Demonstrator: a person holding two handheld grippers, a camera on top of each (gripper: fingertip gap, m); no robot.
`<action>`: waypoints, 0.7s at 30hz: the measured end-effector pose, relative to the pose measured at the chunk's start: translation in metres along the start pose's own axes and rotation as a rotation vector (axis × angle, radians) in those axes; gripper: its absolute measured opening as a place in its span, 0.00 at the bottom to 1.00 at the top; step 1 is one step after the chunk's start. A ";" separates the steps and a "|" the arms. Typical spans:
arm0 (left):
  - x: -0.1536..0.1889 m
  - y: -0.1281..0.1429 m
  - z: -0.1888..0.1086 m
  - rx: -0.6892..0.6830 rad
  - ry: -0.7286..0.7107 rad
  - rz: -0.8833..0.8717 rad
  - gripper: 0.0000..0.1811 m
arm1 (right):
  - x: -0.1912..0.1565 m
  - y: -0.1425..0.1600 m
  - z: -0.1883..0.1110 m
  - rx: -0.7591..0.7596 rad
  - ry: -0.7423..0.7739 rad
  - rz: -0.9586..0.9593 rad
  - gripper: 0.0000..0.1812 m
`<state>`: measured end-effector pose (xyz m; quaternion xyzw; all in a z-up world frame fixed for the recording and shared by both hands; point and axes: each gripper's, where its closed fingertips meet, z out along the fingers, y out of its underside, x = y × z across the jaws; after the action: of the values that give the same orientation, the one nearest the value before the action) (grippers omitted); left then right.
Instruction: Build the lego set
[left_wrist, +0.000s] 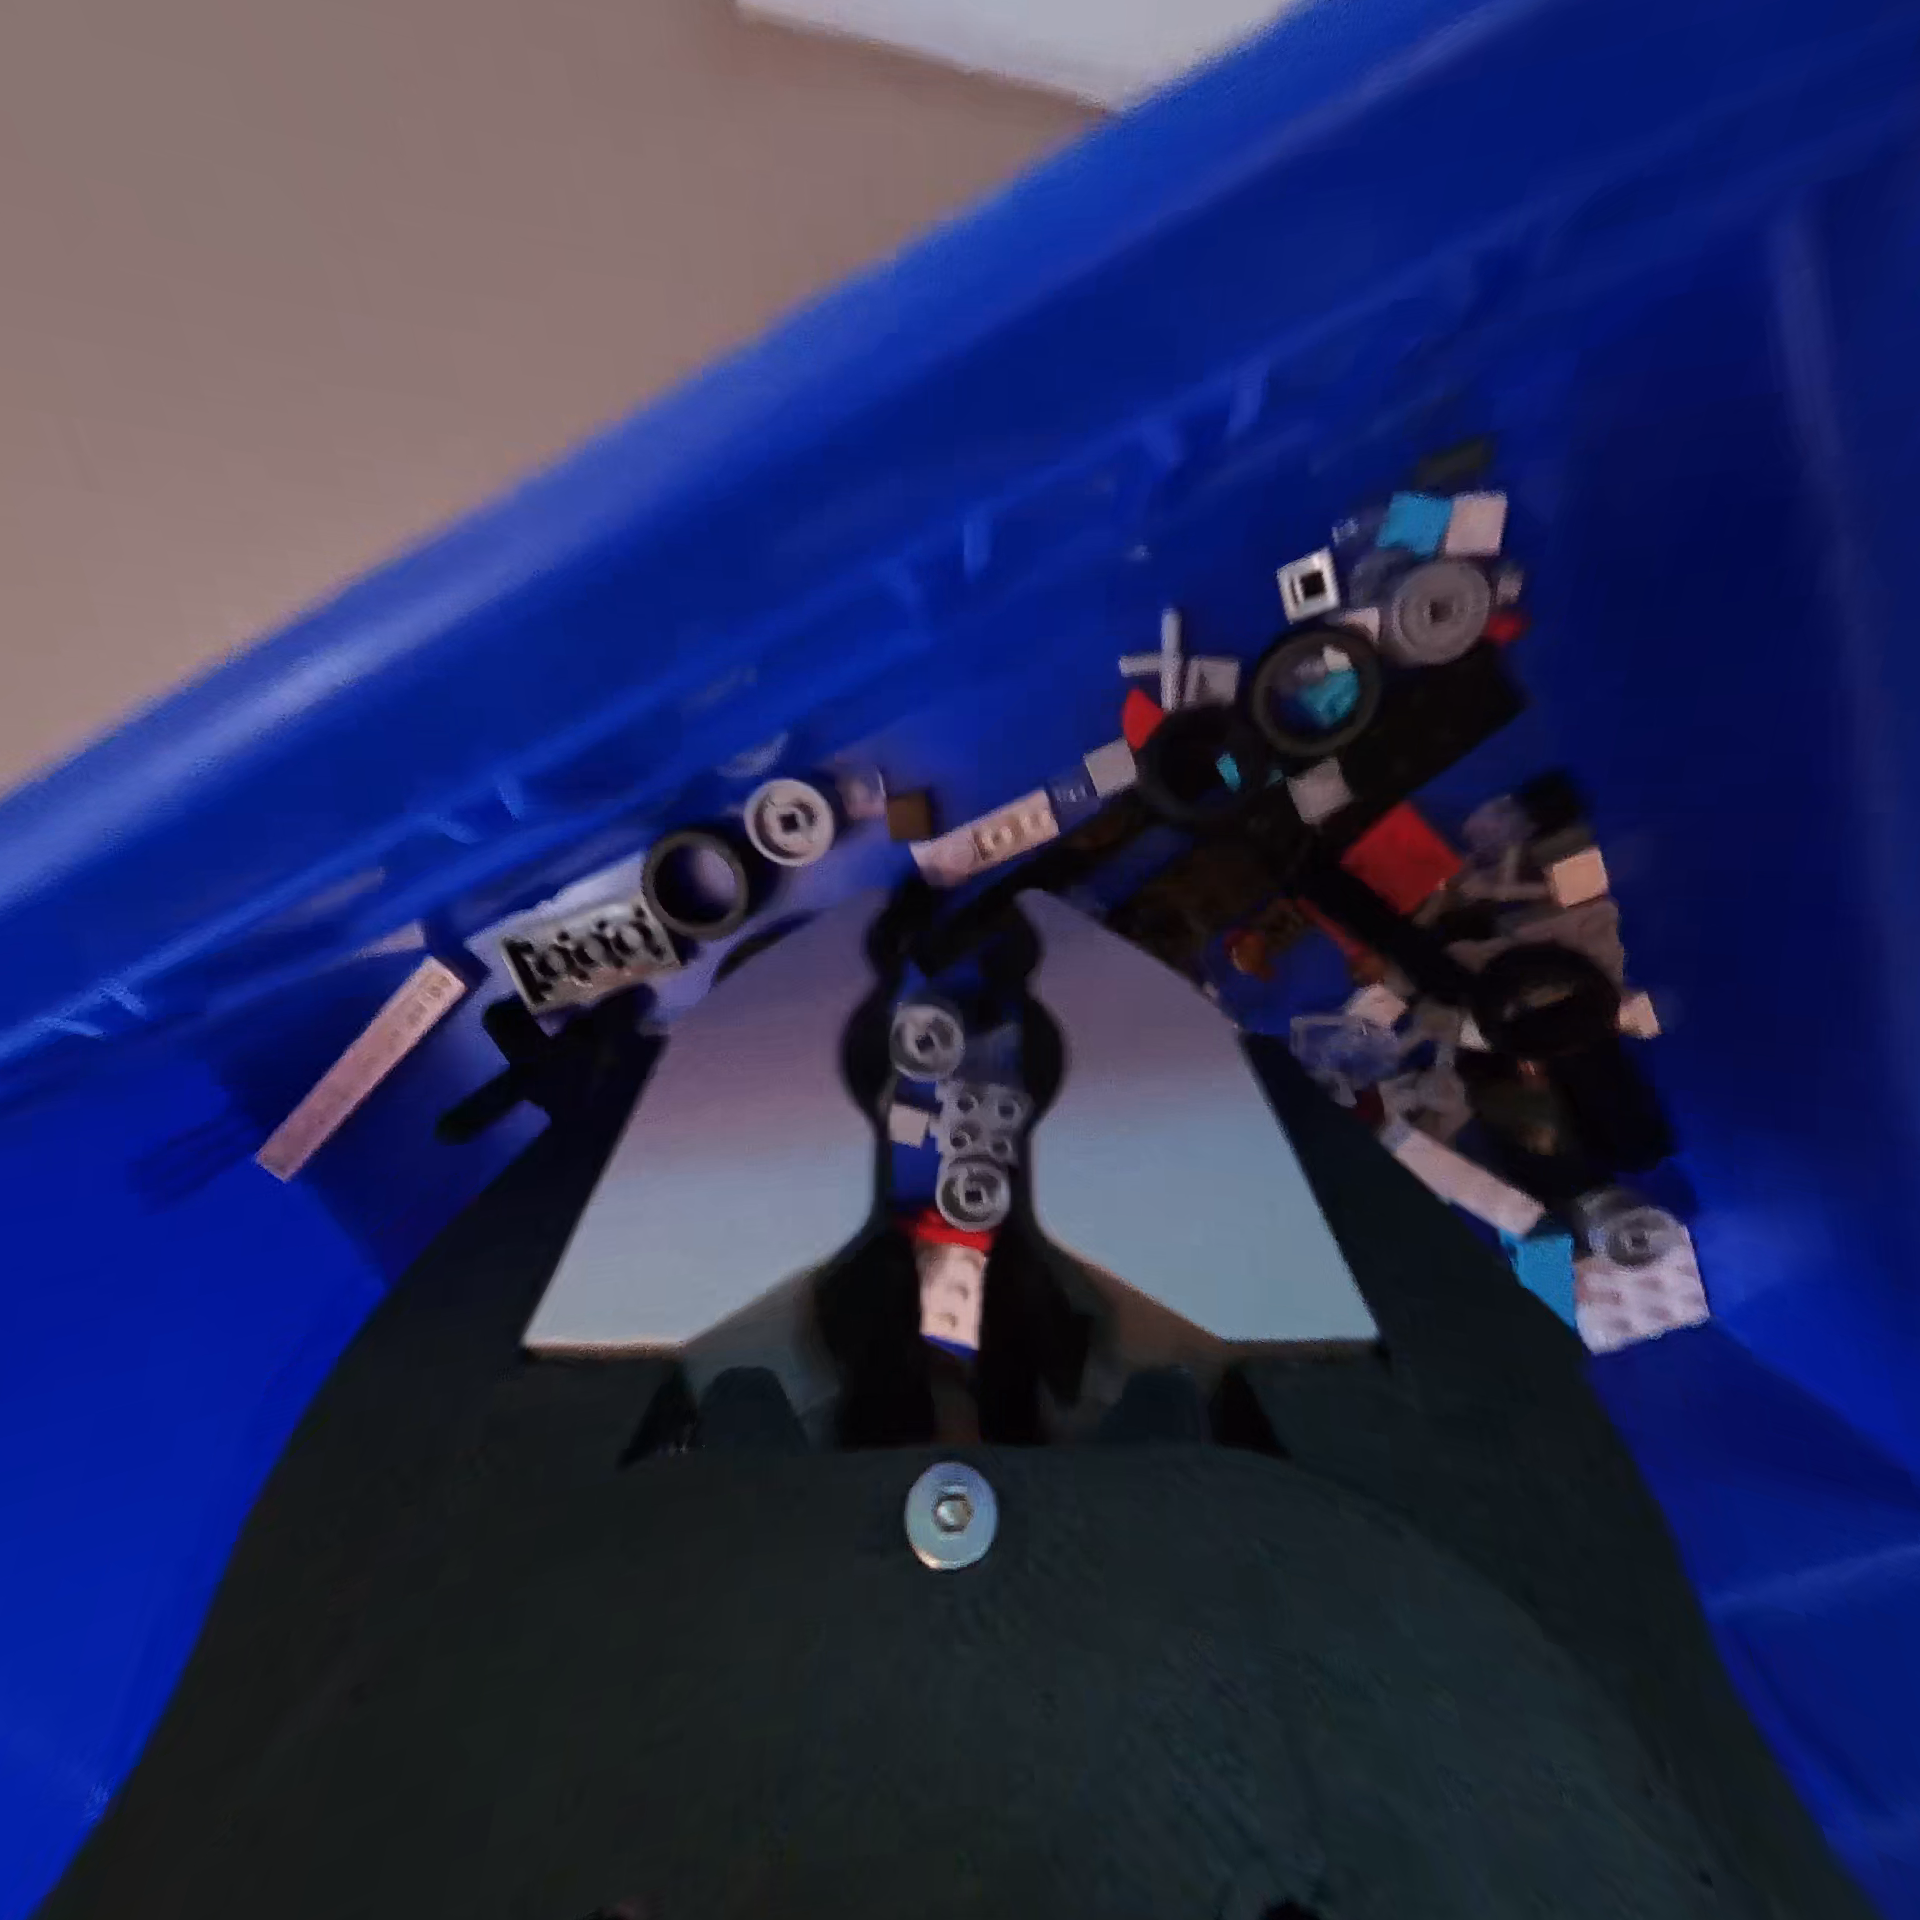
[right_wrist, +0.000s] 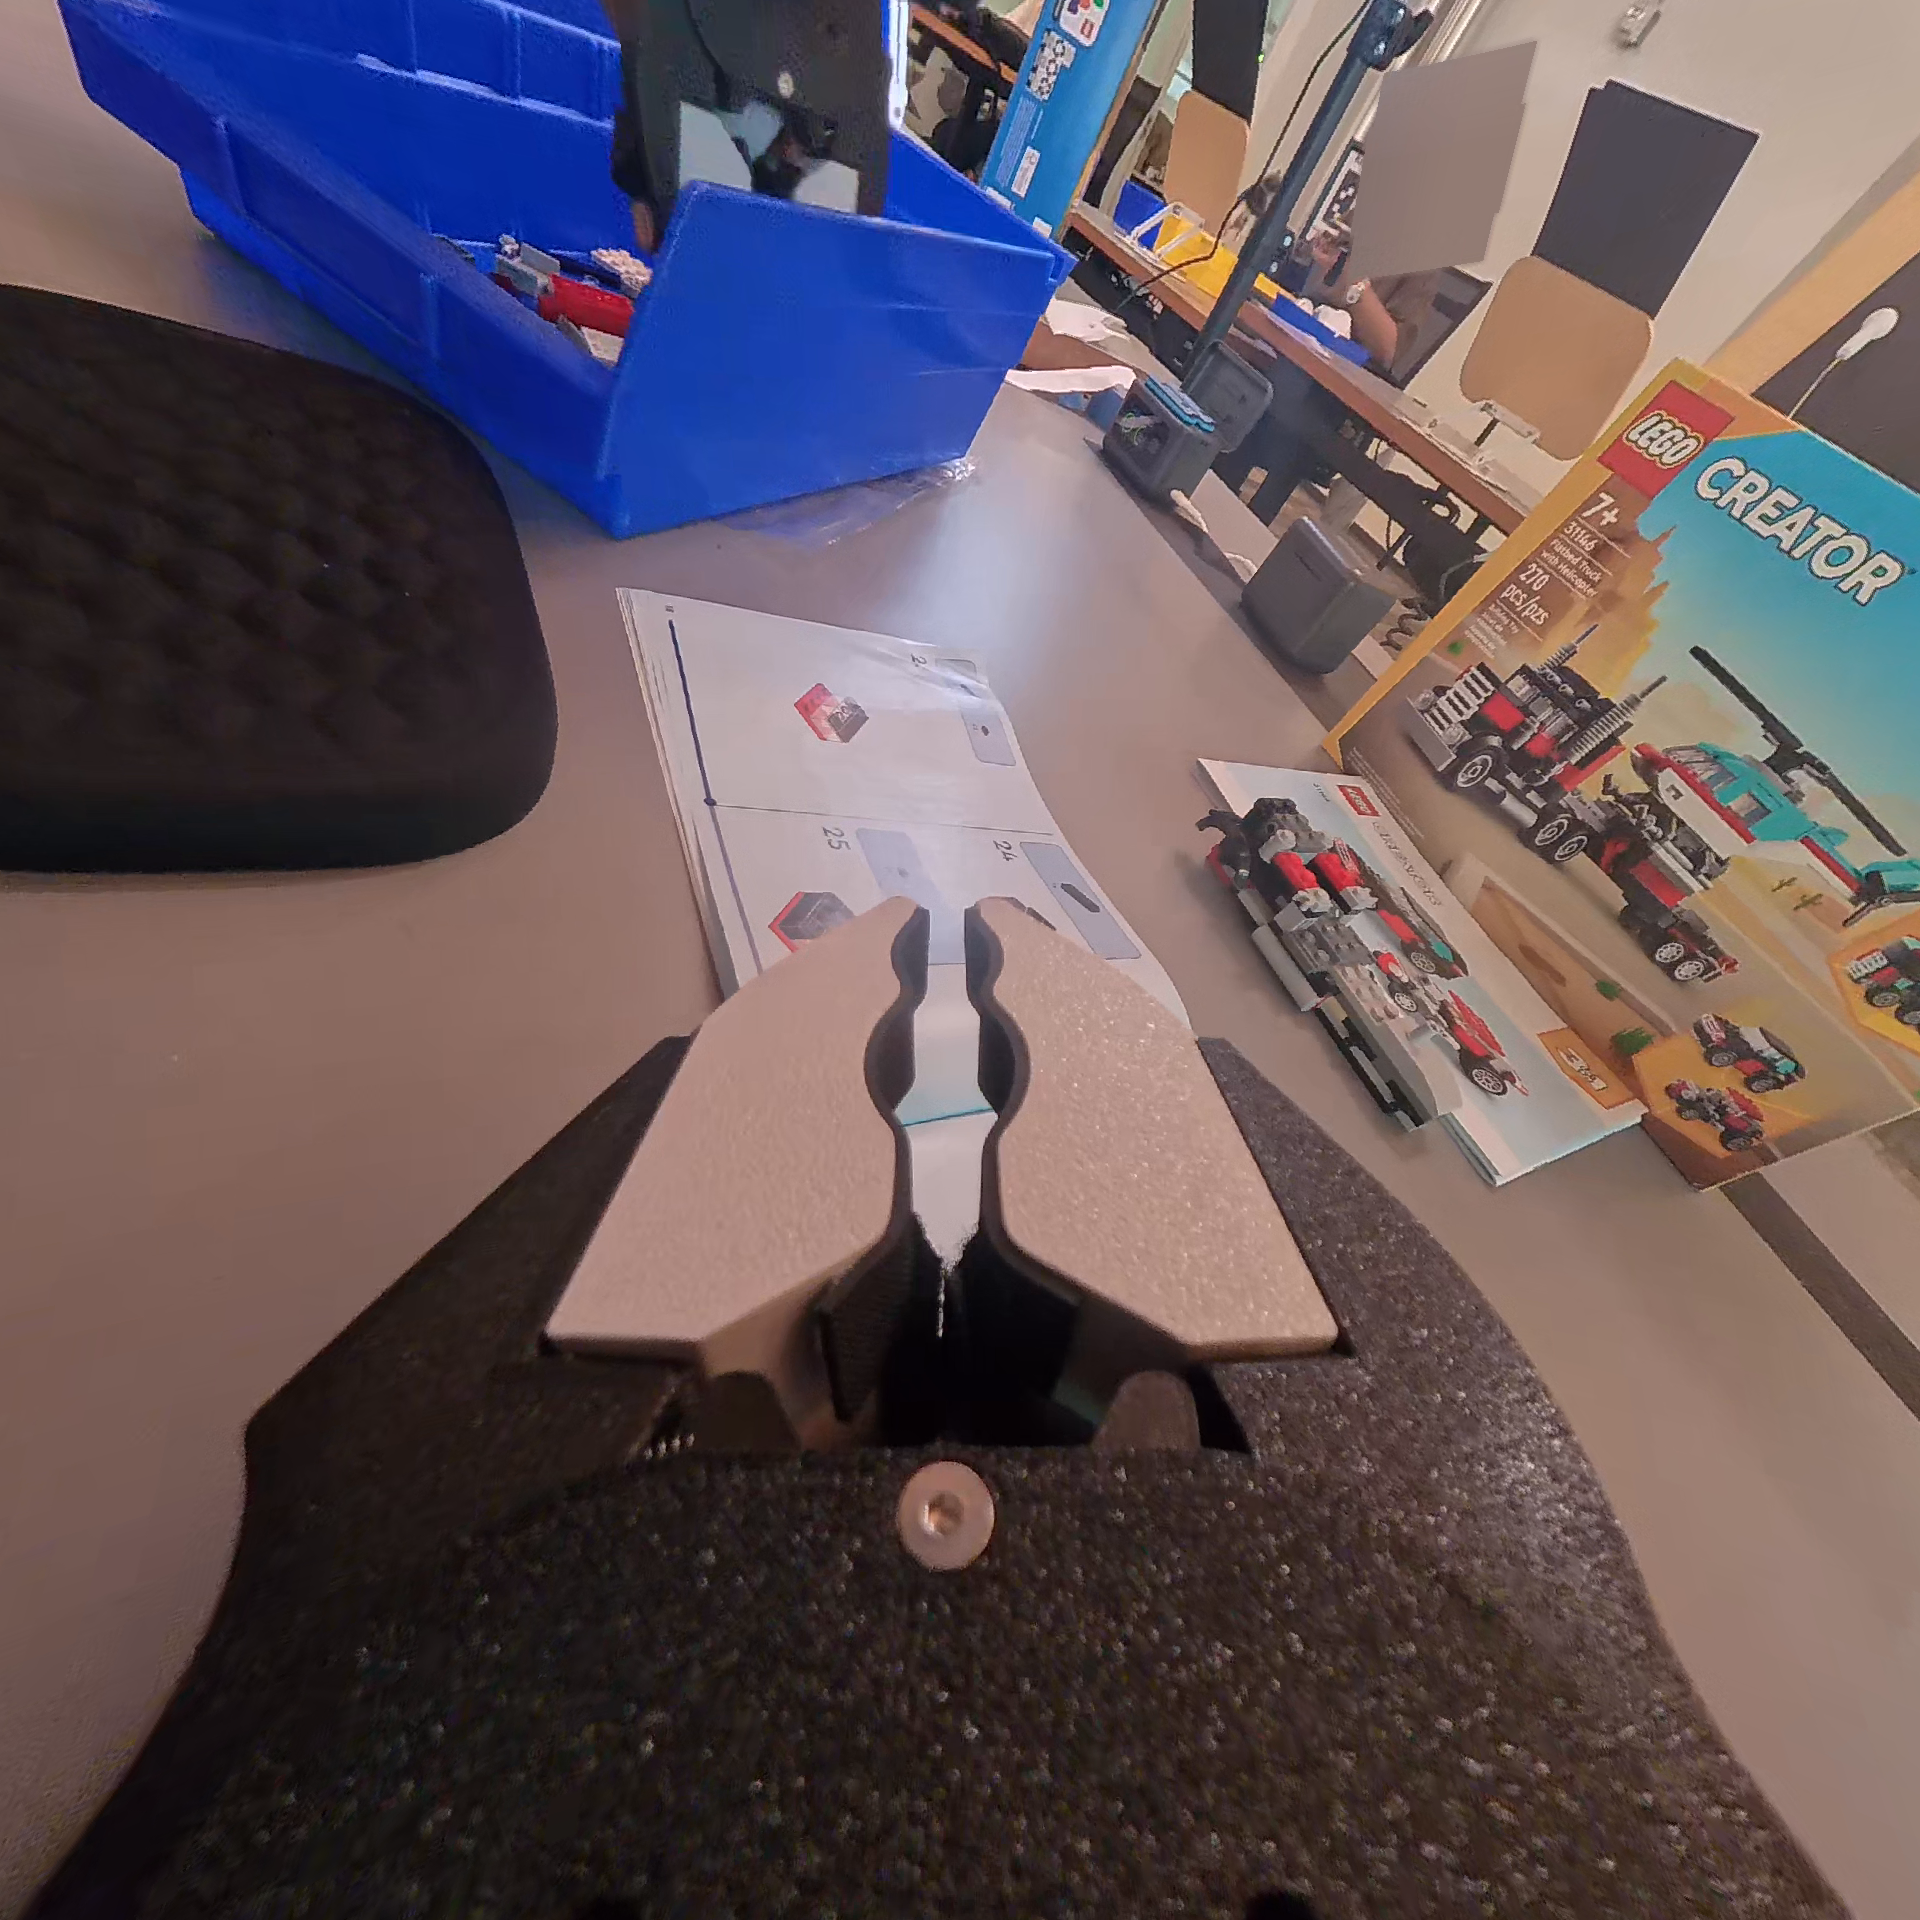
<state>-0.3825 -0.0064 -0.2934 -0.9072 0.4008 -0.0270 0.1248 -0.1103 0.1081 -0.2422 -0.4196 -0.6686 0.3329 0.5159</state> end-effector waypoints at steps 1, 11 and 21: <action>0.000 0.005 -0.001 -0.021 0.000 -0.005 0.03 | 0.000 0.000 0.000 0.000 -0.001 0.000 0.04; -0.008 0.049 -0.026 -0.088 -0.147 -0.071 0.01 | -0.003 0.000 0.002 -0.005 -0.018 -0.006 0.04; -0.011 -0.004 0.000 0.068 -0.052 0.159 0.08 | -0.003 -0.001 0.001 -0.003 -0.011 -0.017 0.04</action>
<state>-0.3871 0.0041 -0.2920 -0.8682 0.4669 -0.0071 0.1676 -0.1109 0.1054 -0.2429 -0.4128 -0.6755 0.3296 0.5144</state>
